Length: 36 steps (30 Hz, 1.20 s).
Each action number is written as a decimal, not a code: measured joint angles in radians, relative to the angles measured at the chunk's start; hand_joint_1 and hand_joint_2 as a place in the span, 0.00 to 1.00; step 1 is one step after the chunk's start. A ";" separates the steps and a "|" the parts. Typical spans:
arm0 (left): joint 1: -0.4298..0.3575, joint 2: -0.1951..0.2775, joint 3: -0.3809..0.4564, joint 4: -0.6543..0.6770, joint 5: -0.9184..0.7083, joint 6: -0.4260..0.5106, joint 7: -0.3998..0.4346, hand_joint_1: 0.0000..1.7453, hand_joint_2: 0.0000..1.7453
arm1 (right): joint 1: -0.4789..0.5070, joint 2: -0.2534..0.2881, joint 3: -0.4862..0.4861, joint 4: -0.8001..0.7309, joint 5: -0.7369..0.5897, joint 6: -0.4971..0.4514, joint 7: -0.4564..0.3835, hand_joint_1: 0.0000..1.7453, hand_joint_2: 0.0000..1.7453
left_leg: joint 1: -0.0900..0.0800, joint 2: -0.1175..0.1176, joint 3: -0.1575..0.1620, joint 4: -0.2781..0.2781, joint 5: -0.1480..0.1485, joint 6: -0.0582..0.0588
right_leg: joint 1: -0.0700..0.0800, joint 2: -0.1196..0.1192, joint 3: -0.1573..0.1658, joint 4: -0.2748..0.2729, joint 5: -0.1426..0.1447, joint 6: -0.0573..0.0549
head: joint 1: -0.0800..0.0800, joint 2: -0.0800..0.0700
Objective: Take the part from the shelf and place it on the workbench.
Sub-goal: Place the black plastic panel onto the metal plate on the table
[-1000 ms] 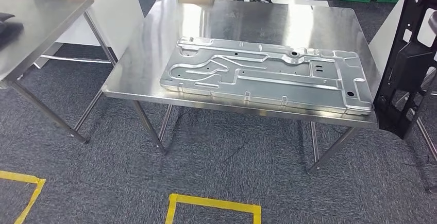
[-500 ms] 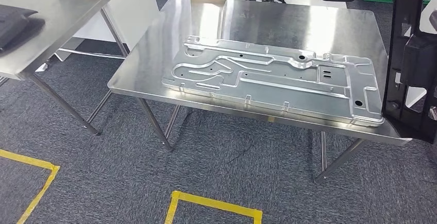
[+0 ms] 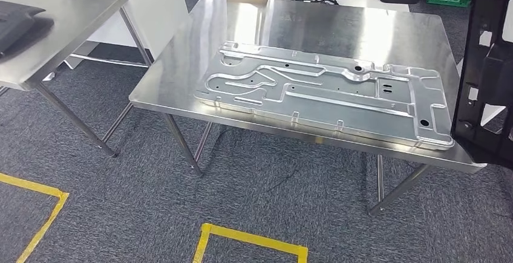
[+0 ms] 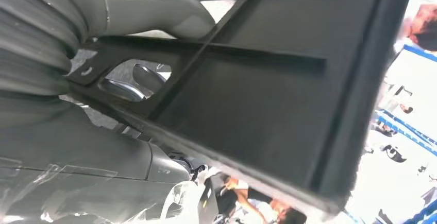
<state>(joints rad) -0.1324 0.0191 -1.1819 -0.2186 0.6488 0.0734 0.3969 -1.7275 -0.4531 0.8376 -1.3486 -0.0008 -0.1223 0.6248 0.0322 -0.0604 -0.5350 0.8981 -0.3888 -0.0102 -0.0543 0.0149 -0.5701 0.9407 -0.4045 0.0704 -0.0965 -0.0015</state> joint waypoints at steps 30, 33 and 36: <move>0.001 0.002 -0.003 0.001 0.016 0.074 -0.013 0.00 1.00 | -0.054 -0.011 0.041 0.024 -0.008 0.006 0.010 1.00 1.00 | -0.008 0.001 0.001 0.009 -0.006 0.011 | -0.014 0.000 0.000 -0.002 0.008 0.011 | 0.000 0.000; 0.001 0.005 -0.002 0.002 0.028 0.078 -0.031 0.00 1.00 | -0.052 -0.024 0.042 0.025 -0.007 0.003 0.013 1.00 1.00 | -0.017 0.005 0.038 -0.038 -0.002 0.051 | -0.021 -0.007 0.000 0.010 0.020 0.026 | -0.001 0.000; 0.001 0.001 0.001 0.002 0.035 0.084 -0.048 0.00 1.00 | -0.060 -0.033 0.042 0.025 -0.004 0.003 0.019 1.00 1.00 | -0.010 0.010 0.071 -0.070 0.001 0.067 | -0.015 -0.011 -0.062 0.130 -0.041 0.023 | 0.000 0.000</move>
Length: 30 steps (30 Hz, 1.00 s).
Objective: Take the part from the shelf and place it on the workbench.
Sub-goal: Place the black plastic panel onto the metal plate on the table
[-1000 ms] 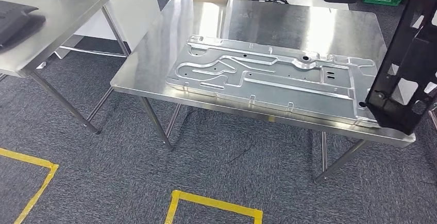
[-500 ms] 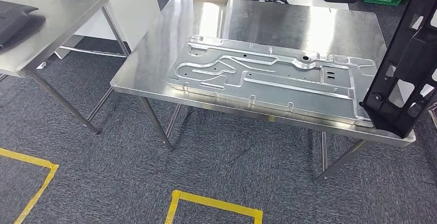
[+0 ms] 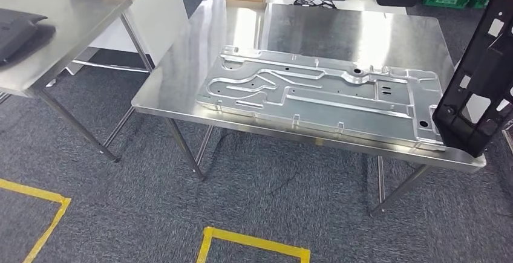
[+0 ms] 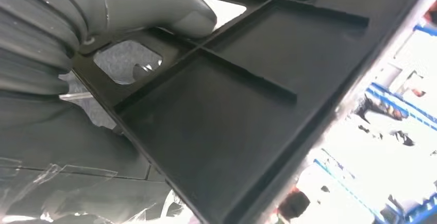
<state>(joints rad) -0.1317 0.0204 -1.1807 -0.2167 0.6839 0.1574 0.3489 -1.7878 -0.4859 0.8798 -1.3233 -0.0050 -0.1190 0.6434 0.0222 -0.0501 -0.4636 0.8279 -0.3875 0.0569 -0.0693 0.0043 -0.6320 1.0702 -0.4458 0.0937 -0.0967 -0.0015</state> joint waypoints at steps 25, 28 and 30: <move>0.019 -0.006 0.002 0.008 0.000 -0.001 -0.004 0.00 1.00 | 0.010 -0.023 0.024 -0.003 -0.004 0.014 0.010 1.00 1.00 | 0.033 0.070 -0.199 0.069 0.126 -0.068 | -0.038 0.002 0.408 -0.318 -0.107 0.051 | 0.024 0.000; 0.013 -0.006 0.002 0.008 -0.001 -0.002 -0.003 0.00 1.00 | 0.002 -0.021 0.024 -0.003 -0.004 0.014 0.010 1.00 1.00 | 0.030 0.068 -0.196 0.074 0.108 -0.059 | -0.045 0.005 0.436 -0.343 -0.099 0.063 | 0.024 0.000; 0.012 -0.006 0.002 0.008 -0.001 -0.002 -0.003 0.00 1.00 | -0.001 -0.021 0.024 -0.004 -0.004 0.014 0.010 1.00 1.00 | 0.030 0.067 -0.194 0.076 0.103 -0.055 | -0.047 0.007 0.429 -0.330 -0.090 0.065 | 0.024 0.000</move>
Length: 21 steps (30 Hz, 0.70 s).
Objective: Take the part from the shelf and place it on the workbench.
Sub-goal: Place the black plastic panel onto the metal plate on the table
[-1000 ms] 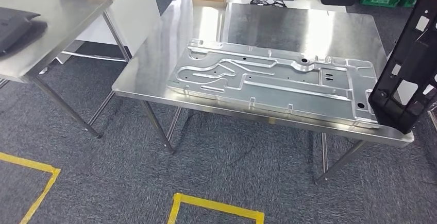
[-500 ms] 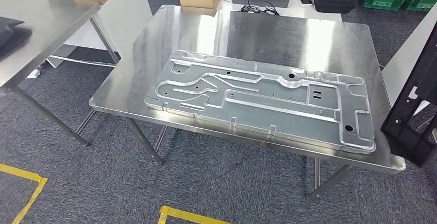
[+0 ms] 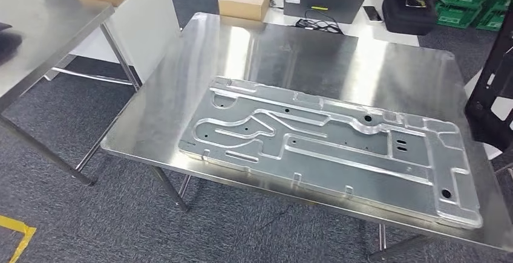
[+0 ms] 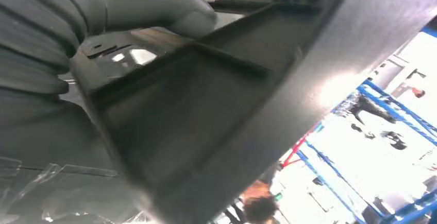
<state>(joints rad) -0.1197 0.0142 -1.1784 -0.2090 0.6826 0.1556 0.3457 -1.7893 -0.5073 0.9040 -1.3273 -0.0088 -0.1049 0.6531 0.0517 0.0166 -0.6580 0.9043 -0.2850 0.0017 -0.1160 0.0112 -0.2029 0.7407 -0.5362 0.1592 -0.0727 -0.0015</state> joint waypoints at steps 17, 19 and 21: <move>-0.003 -0.002 0.000 0.000 0.003 0.002 -0.001 0.00 1.00 | -0.011 0.002 0.008 -0.007 0.009 0.012 0.009 1.00 1.00 | -0.077 -0.046 0.123 0.204 -0.202 0.042 | 0.086 -0.006 -0.441 0.187 0.206 -0.132 | -0.001 0.000; -0.003 -0.002 0.000 0.000 0.003 0.002 -0.001 0.00 1.00 | -0.011 0.004 0.008 -0.007 0.008 0.012 0.009 1.00 1.00 | -0.071 -0.034 0.036 0.318 -0.271 0.032 | 0.088 -0.006 -0.425 0.187 0.189 -0.135 | -0.001 0.000; -0.003 -0.002 0.000 0.000 0.003 0.002 -0.001 0.00 1.00 | -0.009 0.006 0.009 -0.007 0.008 0.012 0.009 1.00 1.00 | -0.069 -0.034 -0.008 0.335 -0.318 0.033 | 0.091 -0.004 -0.407 0.187 0.173 -0.135 | -0.002 0.000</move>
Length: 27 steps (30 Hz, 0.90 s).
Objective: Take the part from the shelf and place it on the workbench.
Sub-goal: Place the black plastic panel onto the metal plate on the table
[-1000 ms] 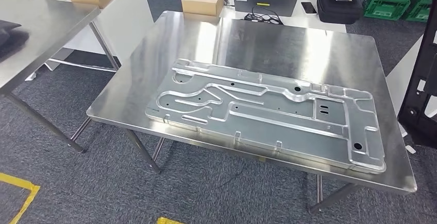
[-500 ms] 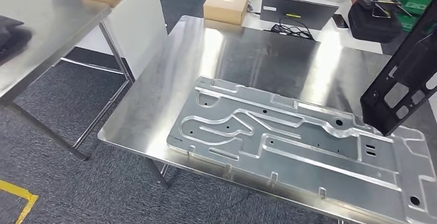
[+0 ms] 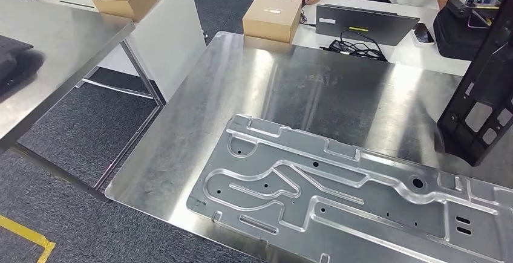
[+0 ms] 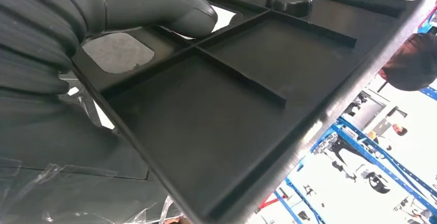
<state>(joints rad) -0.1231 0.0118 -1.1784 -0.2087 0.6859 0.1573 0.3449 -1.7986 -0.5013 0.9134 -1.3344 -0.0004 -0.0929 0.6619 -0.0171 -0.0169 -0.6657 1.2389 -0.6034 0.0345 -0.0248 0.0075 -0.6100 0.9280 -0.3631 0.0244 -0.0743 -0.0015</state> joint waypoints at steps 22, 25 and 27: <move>-0.009 0.007 -0.002 0.002 -0.037 -0.010 -0.037 0.00 1.00 | 0.030 -0.020 0.007 0.000 0.016 0.000 -0.001 1.00 1.00 | -0.032 -0.003 0.090 -0.328 0.235 0.052 | 0.014 0.008 0.047 0.004 -0.055 -0.004 | 0.000 0.000; -0.009 0.007 -0.002 0.002 -0.032 -0.001 -0.045 0.00 1.00 | 0.041 -0.021 0.007 -0.001 0.019 0.002 -0.006 1.00 1.00 | -0.032 -0.003 0.091 -0.329 0.235 0.054 | 0.014 0.008 0.047 0.004 -0.055 -0.004 | 0.000 0.000; -0.009 0.007 -0.002 0.002 -0.029 0.012 -0.064 0.00 1.00 | 0.047 -0.021 0.007 -0.001 0.021 0.004 -0.007 1.00 1.00 | -0.031 -0.003 0.092 -0.330 0.235 0.057 | 0.014 0.008 0.047 0.003 -0.055 -0.004 | 0.000 0.000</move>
<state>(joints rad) -0.1316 0.0191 -1.1803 -0.2071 0.6571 0.1691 0.2808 -1.7518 -0.5225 0.9203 -1.3355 0.0205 -0.0894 0.6546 -0.0482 -0.0196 -0.5741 0.9086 -0.3681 0.0915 -0.0107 0.0158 -0.5631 0.9315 -0.4186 0.0203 -0.0748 -0.0013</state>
